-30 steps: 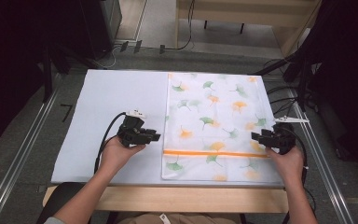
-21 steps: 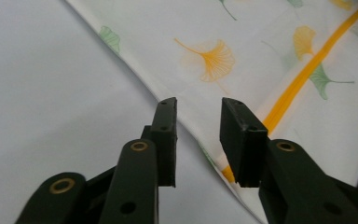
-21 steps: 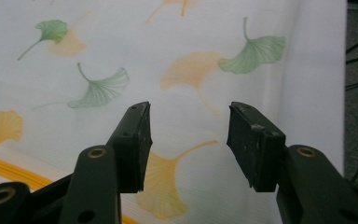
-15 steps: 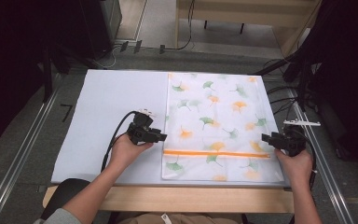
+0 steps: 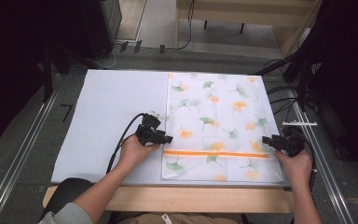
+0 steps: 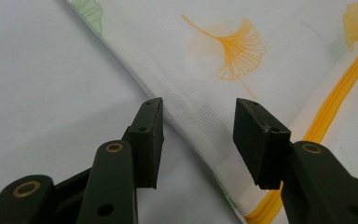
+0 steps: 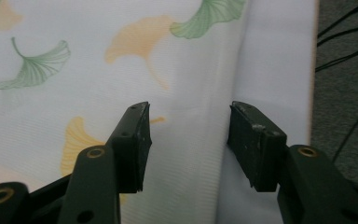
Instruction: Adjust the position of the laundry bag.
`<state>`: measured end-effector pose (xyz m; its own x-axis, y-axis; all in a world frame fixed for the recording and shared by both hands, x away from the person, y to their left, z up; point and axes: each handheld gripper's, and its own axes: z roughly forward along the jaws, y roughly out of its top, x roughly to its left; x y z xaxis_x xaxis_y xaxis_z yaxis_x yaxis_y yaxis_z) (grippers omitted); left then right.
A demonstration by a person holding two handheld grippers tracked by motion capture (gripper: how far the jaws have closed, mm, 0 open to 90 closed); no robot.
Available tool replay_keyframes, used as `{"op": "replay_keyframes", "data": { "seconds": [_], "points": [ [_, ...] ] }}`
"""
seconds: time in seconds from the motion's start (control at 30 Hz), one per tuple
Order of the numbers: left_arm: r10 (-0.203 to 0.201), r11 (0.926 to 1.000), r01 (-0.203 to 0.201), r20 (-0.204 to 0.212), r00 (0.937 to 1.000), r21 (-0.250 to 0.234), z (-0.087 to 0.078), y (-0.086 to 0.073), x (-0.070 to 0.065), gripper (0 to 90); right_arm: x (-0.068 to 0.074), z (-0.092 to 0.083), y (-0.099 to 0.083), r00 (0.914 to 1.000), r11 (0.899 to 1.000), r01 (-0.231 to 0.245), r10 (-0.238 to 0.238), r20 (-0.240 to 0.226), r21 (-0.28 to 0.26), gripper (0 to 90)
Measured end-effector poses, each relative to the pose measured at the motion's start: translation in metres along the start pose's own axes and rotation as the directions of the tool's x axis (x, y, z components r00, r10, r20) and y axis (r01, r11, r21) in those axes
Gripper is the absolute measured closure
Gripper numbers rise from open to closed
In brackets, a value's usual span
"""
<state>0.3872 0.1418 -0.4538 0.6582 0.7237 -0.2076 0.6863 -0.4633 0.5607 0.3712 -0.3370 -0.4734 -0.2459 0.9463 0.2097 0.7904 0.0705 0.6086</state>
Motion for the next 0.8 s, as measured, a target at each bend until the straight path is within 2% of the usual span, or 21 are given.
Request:
{"op": "replay_keyframes", "data": {
  "seconds": [0.07,0.17,0.27,0.33,0.4,0.43,0.5,0.57,0.63,0.73,0.77,0.8],
  "points": [
    [0.023,0.9997,-0.023,-0.018,0.9996,-0.002,0.001,0.000,-0.004,54.6,0.004,0.002,0.001,0.9997,1.000,0.019,-0.019,0.013,0.000,51.5],
    [0.020,0.9998,-0.020,0.001,0.9998,-0.007,0.004,0.001,-0.007,59.6,0.005,0.002,0.000,0.9995,1.000,0.023,-0.022,0.024,-0.003,56.5],
    [0.025,0.9996,-0.025,0.012,0.9996,-0.011,0.006,0.001,-0.009,66.7,0.005,0.002,-0.001,0.9987,1.000,0.023,-0.023,0.046,-0.007,68.0],
    [-0.003,0.9999,0.004,0.038,0.9993,-0.015,0.008,0.002,-0.008,73.0,0.007,0.002,0.000,0.9978,1.000,0.030,-0.029,0.060,-0.003,75.8],
    [0.010,0.9999,-0.010,0.042,0.9991,-0.008,0.009,0.002,-0.010,80.1,0.009,0.003,0.000,0.9969,0.999,0.037,-0.037,0.070,0.001,83.3],
    [0.019,0.9998,-0.019,0.034,0.9992,-0.006,0.009,0.002,-0.011,82.0,0.010,0.003,0.001,0.9979,0.999,0.037,-0.037,0.052,0.007,87.0],
    [0.022,0.9998,-0.021,0.038,0.9991,-0.001,0.009,0.003,-0.011,87.1,0.013,0.003,0.002,0.9977,0.999,0.042,-0.042,0.054,0.015,89.0],
    [0.003,1.0000,-0.003,0.055,0.9985,0.000,0.009,0.003,-0.009,89.3,0.014,0.003,0.003,0.9982,0.999,0.038,-0.039,0.045,0.020,89.5],
    [-0.010,1.0000,0.009,0.072,0.9974,0.003,0.009,0.003,-0.006,89.8,0.013,0.003,0.003,0.9989,0.999,0.028,-0.029,0.036,0.023,89.5],
    [-0.013,0.9999,0.012,0.091,0.9958,0.009,0.008,0.004,-0.003,90.0,0.012,0.003,0.002,0.9993,1.000,0.023,-0.023,0.028,0.021,89.6],
    [-0.013,0.9998,0.011,0.114,0.9934,0.015,0.007,0.005,-0.001,90.0,0.012,0.003,0.003,0.9993,0.999,0.025,-0.025,0.029,0.022,89.6],
    [-0.013,0.9998,0.011,0.114,0.9934,0.015,0.007,0.005,-0.001,90.0,0.012,0.002,0.003,0.9994,0.999,0.024,-0.024,0.025,0.022,89.6]
  ]
}}
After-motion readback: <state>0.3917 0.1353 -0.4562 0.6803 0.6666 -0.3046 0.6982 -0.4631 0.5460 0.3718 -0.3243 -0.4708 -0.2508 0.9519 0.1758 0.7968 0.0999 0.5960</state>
